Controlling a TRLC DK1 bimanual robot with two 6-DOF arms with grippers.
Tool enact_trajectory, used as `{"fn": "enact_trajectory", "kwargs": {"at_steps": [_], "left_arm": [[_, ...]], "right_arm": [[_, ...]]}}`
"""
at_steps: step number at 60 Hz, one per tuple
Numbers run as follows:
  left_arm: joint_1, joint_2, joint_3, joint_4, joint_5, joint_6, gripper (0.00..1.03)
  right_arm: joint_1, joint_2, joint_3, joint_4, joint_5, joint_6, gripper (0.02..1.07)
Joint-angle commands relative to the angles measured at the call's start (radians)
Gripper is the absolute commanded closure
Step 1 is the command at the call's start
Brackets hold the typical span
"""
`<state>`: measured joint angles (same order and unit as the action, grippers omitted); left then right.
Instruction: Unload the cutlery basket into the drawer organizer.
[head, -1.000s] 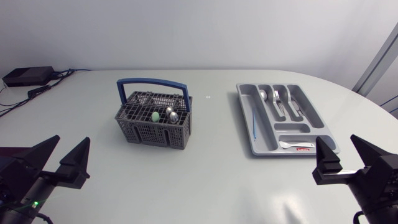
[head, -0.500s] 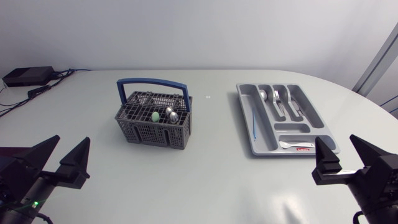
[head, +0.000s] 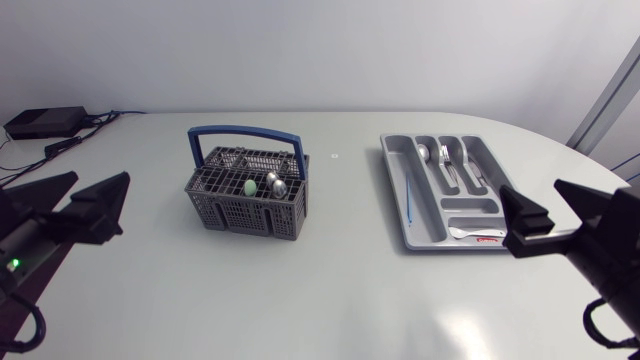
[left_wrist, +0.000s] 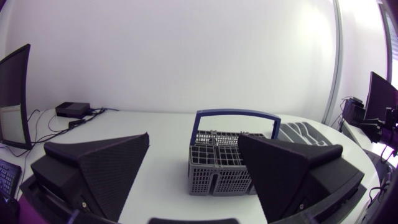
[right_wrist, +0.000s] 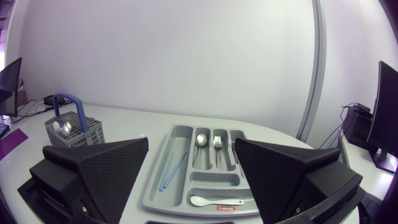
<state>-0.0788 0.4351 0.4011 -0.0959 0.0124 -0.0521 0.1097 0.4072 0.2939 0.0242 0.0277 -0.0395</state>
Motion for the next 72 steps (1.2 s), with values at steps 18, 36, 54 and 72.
{"fn": "enact_trajectory", "kwargs": {"at_steps": [18, 36, 54, 72], "left_arm": [[0.051, 0.579, 0.406, -0.203, 0.000, 0.047, 0.08], [0.111, 0.817, 0.565, -0.258, 0.055, 0.271, 0.12], [0.191, 1.015, 0.605, -0.277, 0.423, 0.589, 0.12], [0.251, 1.179, 0.686, -0.297, 0.552, 0.698, 0.16]], "right_arm": [[0.240, 0.529, 0.375, -0.109, 0.064, 0.015, 0.07], [0.341, 0.837, 0.605, -0.234, 0.044, -0.158, 0.07], [0.375, 1.065, 0.786, -0.276, -0.095, -0.269, 0.12], [0.395, 1.239, 0.919, -0.207, -0.290, -0.272, 0.13]]}}
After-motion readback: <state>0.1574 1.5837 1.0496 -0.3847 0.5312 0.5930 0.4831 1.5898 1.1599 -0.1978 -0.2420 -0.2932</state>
